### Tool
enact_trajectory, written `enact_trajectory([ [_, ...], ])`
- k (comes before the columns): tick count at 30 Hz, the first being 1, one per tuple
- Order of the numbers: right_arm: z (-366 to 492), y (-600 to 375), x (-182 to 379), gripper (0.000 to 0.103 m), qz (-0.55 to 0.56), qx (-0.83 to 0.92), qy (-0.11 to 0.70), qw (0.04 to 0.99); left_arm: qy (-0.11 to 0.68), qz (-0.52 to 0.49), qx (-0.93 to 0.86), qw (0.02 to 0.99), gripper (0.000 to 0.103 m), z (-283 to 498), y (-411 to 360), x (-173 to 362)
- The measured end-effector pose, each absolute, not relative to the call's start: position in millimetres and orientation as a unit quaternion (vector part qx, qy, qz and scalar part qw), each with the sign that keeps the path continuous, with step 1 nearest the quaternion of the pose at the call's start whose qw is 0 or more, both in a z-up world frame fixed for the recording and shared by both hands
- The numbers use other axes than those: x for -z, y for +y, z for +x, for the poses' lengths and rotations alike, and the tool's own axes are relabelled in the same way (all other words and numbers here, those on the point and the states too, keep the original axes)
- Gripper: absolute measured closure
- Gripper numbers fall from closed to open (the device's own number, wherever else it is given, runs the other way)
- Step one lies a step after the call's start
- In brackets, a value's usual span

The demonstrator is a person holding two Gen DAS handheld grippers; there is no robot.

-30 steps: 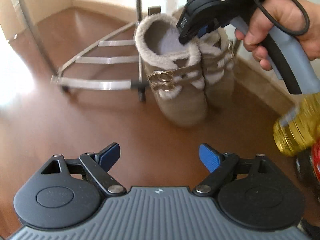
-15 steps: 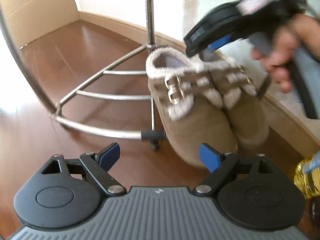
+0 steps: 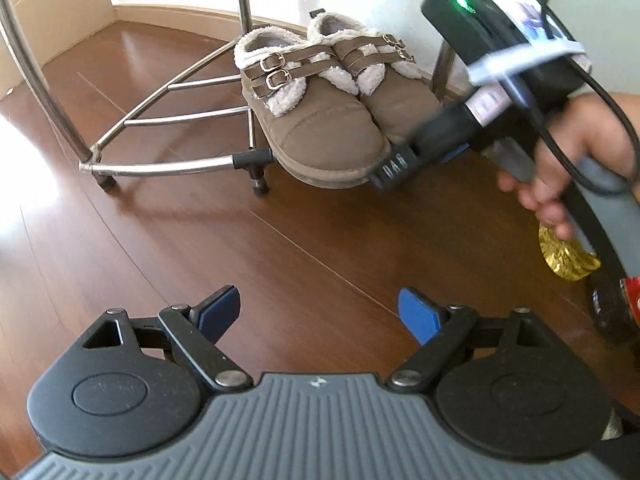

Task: Organize scattered shoes
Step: 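Carry the brown buckled shoes with the right gripper onto the rack's bottom shelf, then release the brown shoes and grasp both pink knit booties by their collars with the right gripper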

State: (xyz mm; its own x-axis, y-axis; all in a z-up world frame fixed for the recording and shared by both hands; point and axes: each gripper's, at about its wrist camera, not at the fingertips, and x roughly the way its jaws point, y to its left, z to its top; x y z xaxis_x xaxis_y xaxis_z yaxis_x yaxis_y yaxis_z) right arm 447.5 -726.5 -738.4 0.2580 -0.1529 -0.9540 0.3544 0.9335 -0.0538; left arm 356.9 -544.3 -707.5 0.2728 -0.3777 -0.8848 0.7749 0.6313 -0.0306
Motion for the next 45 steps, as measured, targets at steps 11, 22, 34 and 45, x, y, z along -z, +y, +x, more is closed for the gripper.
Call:
enact_trajectory([
  [11, 456, -732, 745, 0.048, 0.08, 0.16, 0.585, 0.791, 0.475, 0.166, 0.342, 0.794, 0.015, 354, -510, 694],
  [22, 370, -586, 671, 0.035, 0.03, -0.008, 0.648, 0.761, 0.565, 0.114, 0.238, 0.782, 0.015, 259, -361, 637],
  [34, 305, -326, 641, 0.034, 0.072, -0.136, 0.655, 0.74, 0.61, 0.209, 0.2, 0.737, 0.015, 198, -168, 650],
  [45, 304, -251, 715, 0.034, -0.011, -0.095, 0.696, 0.712, 0.605, 0.206, 0.196, 0.743, 0.025, 187, -112, 693],
])
